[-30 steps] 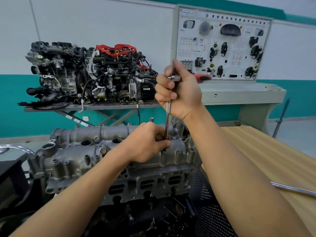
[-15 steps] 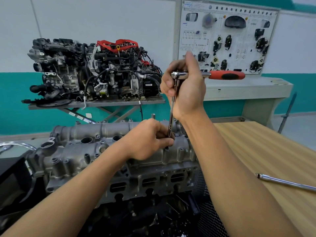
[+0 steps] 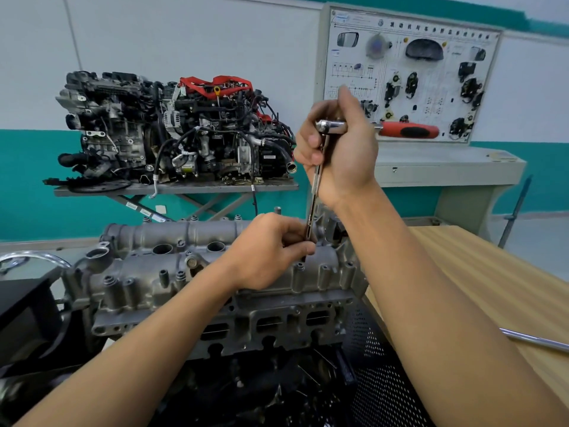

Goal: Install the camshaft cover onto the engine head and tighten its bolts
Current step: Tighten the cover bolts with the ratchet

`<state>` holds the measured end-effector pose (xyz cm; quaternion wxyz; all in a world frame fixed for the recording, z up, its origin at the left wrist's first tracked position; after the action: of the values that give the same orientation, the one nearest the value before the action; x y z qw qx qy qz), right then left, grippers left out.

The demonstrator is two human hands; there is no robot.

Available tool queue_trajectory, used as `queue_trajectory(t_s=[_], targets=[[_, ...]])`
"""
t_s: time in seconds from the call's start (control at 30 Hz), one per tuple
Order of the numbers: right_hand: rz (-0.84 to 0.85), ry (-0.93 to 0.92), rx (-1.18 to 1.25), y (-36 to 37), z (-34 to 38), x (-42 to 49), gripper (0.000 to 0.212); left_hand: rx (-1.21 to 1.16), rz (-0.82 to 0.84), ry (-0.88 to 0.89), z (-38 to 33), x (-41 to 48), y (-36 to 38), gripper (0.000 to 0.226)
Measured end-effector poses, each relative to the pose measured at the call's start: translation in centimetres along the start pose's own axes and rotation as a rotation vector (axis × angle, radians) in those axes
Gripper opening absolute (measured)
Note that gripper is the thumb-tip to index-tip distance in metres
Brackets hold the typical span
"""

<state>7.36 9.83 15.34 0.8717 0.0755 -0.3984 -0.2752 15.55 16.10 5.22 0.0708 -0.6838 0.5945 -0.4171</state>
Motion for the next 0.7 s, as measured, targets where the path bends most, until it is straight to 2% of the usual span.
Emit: queue_trajectory(t_s=[0.07,0.1,0.23,0.4,0.47,0.7], targets=[[0.055,0.002,-0.004,1.0,0.9,0.2,0.061,-0.085,-0.042,0.012,-0.3,-0.2,-0.4,0.008],[0.032,0.021,0.004,1.1,1.3,0.4,0.062,-0.112,-0.062,0.007,-0.4,-0.2,-0.4,0.008],[-0.237,0.066,0.08,-0.7,2.4,-0.3,0.053,-0.207,-0.088,-0.008,-1.2,-1.2,0.4,0.011],[-0.681,-0.024,0.209,-7.2,7.0,-5.1,0.046,-0.551,0.124,-0.064,-4.5,-0.9,3.5,0.017],[-0.833,-0.086,0.225,-10.2,9.6,-7.8,0.043,-0.612,0.195,-0.094,-6.3,0.0,6.1,0.021],[-1.158,-0.202,0.105,-19.3,20.1,-18.8,0.034,-0.694,0.352,-0.13,-13.6,2.5,20.4,0.018]])
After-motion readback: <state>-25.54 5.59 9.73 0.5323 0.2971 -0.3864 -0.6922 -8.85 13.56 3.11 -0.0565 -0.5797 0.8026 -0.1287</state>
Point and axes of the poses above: each hand's wrist, its own x-axis towards the middle knuckle, its own y-axis out of the palm, z = x × y, the point moved 4 cm from there along x, towards the middle knuckle, and after that the axes turned 6 degrees about -x, right-handed, at the moved point
